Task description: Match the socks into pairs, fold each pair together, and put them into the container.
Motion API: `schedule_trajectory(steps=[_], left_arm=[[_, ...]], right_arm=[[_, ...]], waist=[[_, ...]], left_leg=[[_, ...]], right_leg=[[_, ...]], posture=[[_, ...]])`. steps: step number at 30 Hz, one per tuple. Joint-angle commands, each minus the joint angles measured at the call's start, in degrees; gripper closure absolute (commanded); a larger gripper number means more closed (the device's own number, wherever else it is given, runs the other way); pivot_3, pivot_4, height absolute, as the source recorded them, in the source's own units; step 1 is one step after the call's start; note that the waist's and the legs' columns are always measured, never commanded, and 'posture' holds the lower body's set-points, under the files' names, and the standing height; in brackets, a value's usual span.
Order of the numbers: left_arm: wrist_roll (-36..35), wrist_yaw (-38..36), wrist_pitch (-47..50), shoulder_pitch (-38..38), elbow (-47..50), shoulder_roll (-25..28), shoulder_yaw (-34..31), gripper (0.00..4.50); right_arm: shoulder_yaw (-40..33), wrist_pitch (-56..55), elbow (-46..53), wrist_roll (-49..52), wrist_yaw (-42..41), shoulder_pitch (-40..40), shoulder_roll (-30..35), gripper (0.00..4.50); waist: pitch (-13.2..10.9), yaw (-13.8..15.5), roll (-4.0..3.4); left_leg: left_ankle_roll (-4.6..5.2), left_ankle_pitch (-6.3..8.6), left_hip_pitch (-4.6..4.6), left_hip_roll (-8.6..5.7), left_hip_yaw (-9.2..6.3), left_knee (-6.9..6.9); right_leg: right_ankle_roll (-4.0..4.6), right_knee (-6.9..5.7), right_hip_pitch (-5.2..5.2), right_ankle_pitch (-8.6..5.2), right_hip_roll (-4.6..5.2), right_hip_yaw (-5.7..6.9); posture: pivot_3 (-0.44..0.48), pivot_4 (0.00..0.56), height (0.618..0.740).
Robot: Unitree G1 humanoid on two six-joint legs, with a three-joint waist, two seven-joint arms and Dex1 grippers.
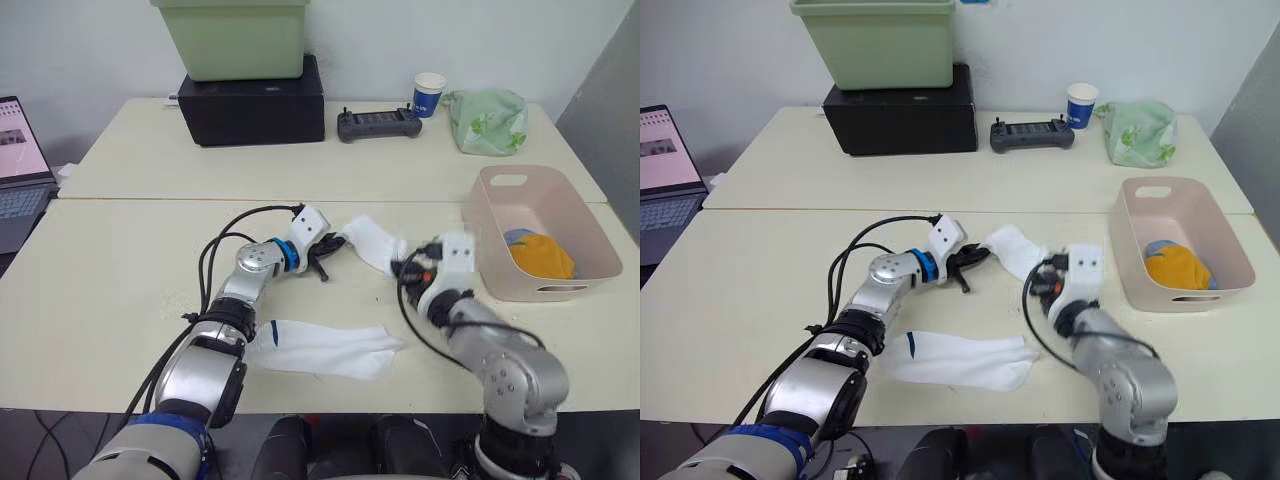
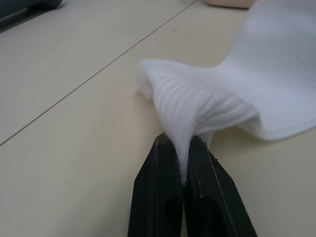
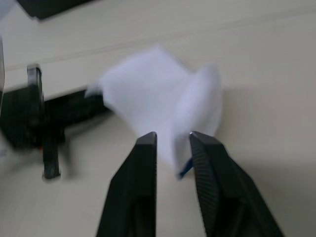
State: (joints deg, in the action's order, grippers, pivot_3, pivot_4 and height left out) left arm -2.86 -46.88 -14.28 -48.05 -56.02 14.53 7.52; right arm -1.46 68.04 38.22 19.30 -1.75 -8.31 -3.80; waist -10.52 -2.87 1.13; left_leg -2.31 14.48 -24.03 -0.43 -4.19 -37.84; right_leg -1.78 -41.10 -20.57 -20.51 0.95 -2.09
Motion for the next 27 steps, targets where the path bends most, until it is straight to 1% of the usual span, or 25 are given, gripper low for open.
schedule_trajectory(steps=[1, 2, 5, 7, 10, 12, 14, 15, 16, 17, 19, 20, 21, 24, 27], left_arm=[[-1.5, -1.3, -1.6, -1.0, 0.5, 0.3, -2.5, 4.50], [-1.6, -1.9, -1.3, -1.0, 0.8, 0.8, -2.9, 4.50], [-2.4, -5.7, 1.0, -1.0, 3.1, 3.1, -3.5, 3.80], [-3.1, -8.6, 2.5, -0.7, 5.4, 5.0, -3.9, 3.17], [-4.7, -13.3, 5.6, 0.4, 11.2, 8.8, -4.7, 2.17], [-7.3, -17.4, 9.8, 2.2, 18.7, 10.0, -4.2, 1.50], [-11.8, -22.2, 19.2, 5.2, 30.4, 11.2, -2.5, 0.84], [-13.3, -23.4, 22.9, 6.4, 34.7, 11.7, -1.9, 0.51], [-15.3, -25.8, 29.0, 8.3, 40.9, 13.1, 0.0, 0.17], [-16.8, -27.0, 33.3, 9.7, 45.5, 14.0, 1.3, 0.08], [-17.4, -26.2, 38.2, 12.7, 53.9, 13.8, 4.7, 0.08], [-17.1, -24.6, 39.4, 13.8, 56.5, 12.7, 6.0, 0.08], [-15.5, -21.2, 39.9, 14.5, 57.8, 10.3, 7.6, 0.08], [-10.4, -12.5, 38.3, 14.5, 56.4, 2.8, 11.3, 0.08], [-4.8, -5.3, 35.5, 12.5, 50.3, -3.1, 14.5, 0.08]], right_arm=[[5.4, -0.4, 6.3, 0.7, -2.9, -0.2, 5.6, 2.09], [6.7, -0.7, 7.2, 0.4, -4.2, -0.2, 8.8, 1.72], [9.7, -1.7, 10.0, -0.1, -7.5, -0.5, 17.1, 0.66], [10.5, -2.6, 11.7, -0.1, -8.9, -0.6, 21.0, 0.00], [9.3, -4.3, 14.0, 0.0, -11.1, -0.5, 25.9, 0.00], [8.7, -5.0, 15.3, 0.4, -13.1, -0.1, 29.1, 0.00], [6.9, -4.6, 17.1, 2.1, -15.3, 0.9, 31.6, 0.00], [6.2, -4.5, 17.6, 2.6, -16.0, 1.3, 32.3, 0.00], [5.5, -4.3, 18.4, 3.2, -17.4, 1.9, 33.9, 0.00], [5.0, -4.3, 18.9, 3.5, -18.3, 2.6, 35.4, 0.00], [3.4, -4.6, 20.1, 4.2, -20.5, 4.2, 38.5, 0.00], [2.8, -4.9, 20.5, 4.4, -21.0, 4.8, 39.5, 0.00], [1.9, -5.0, 21.1, 4.8, -21.6, 5.5, 40.3, 0.00], [0.3, -5.7, 21.8, 6.3, -21.9, 6.9, 41.7, 0.00], [-0.3, -6.8, 21.8, 6.7, -21.2, 8.8, 42.6, 0.00]], waist=[[0.0, -0.1, 0.00], [0.0, -0.1, 0.00], [0.0, -0.1, 0.00], [0.0, -0.2, 0.01], [0.0, -0.3, 0.01], [0.0, -0.3, 0.01], [0.0, -0.2, 0.01], [0.0, -0.2, 0.01], [0.0, -0.1, 0.01], [0.0, -0.1, 0.01], [0.0, 0.0, 0.01], [0.0, 0.1, 0.01], [0.0, 0.3, 0.01], [0.0, 1.2, 0.03], [0.0, 1.3, 0.04]], left_leg=[[0.00, 0.00, -0.03, -0.02, 0.03, -0.03], [0.00, 0.00, -0.03, -0.04, 0.07, -0.06], [0.00, 0.00, 0.02, -0.09, 0.03, -0.09], [0.00, 0.00, 0.01, -0.07, -0.01, -0.06], [0.00, 0.00, -0.01, 0.02, -0.07, -0.02], [0.00, 0.00, -0.01, 0.03, -0.09, -0.02], [-0.01, 0.00, 0.01, 0.02, -0.09, -0.03], [-0.01, 0.00, 0.01, 0.02, -0.09, -0.04], [-0.01, 0.00, 0.01, 0.02, -0.09, -0.05], [-0.01, -0.01, 0.03, 0.01, -0.12, -0.07], [-0.01, 0.00, 0.10, 0.00, -0.13, -0.07], [0.00, 0.00, 0.13, 0.00, -0.13, -0.08], [0.00, 0.00, 0.12, -0.01, -0.13, -0.08], [0.01, 0.01, 0.16, -0.06, -0.12, -0.13], [0.02, 0.01, 0.14, -0.09, -0.08, -0.15]], right_leg=[[0.00, -0.03, -0.03, 0.00, 0.01, -0.03], [-0.01, -0.04, -0.02, 0.01, 0.03, -0.06], [-0.02, -0.01, 0.07, 0.00, 0.06, 0.00], [-0.02, 0.01, 0.06, 0.00, 0.02, 0.03], [-0.01, 0.02, 0.03, 0.00, -0.06, 0.06], [-0.01, 0.02, 0.04, 0.00, -0.07, 0.07], [-0.01, 0.05, 0.11, 0.00, -0.04, 0.08], [-0.01, 0.09, 0.14, 0.00, -0.02, 0.08], [-0.01, 0.12, 0.18, 0.00, -0.02, 0.08], [-0.01, 0.13, 0.23, 0.00, -0.01, 0.12], [-0.01, 0.18, 0.33, 0.00, 0.00, 0.11], [-0.01, 0.21, 0.37, 0.00, 0.00, 0.12], [-0.01, 0.20, 0.38, 0.00, 0.00, 0.12], [-0.01, 0.20, 0.46, 0.00, 0.04, 0.11], [-0.02, 0.23, 0.45, 0.01, 0.05, 0.08]], posture=[[0.000, 0.150, 0.720], [0.000, 0.150, 0.720], [0.000, 0.150, 0.720], [0.000, 0.150, 0.720], [0.000, 0.150, 0.720], [0.000, 0.150, 0.720], [0.000, 0.150, 0.720], [0.000, 0.150, 0.720], [0.000, 0.150, 0.720], [0.000, 0.150, 0.720], [0.000, 0.150, 0.720], [0.000, 0.150, 0.720], [0.000, 0.150, 0.720], [0.000, 0.150, 0.720], [0.000, 0.150, 0.720]])
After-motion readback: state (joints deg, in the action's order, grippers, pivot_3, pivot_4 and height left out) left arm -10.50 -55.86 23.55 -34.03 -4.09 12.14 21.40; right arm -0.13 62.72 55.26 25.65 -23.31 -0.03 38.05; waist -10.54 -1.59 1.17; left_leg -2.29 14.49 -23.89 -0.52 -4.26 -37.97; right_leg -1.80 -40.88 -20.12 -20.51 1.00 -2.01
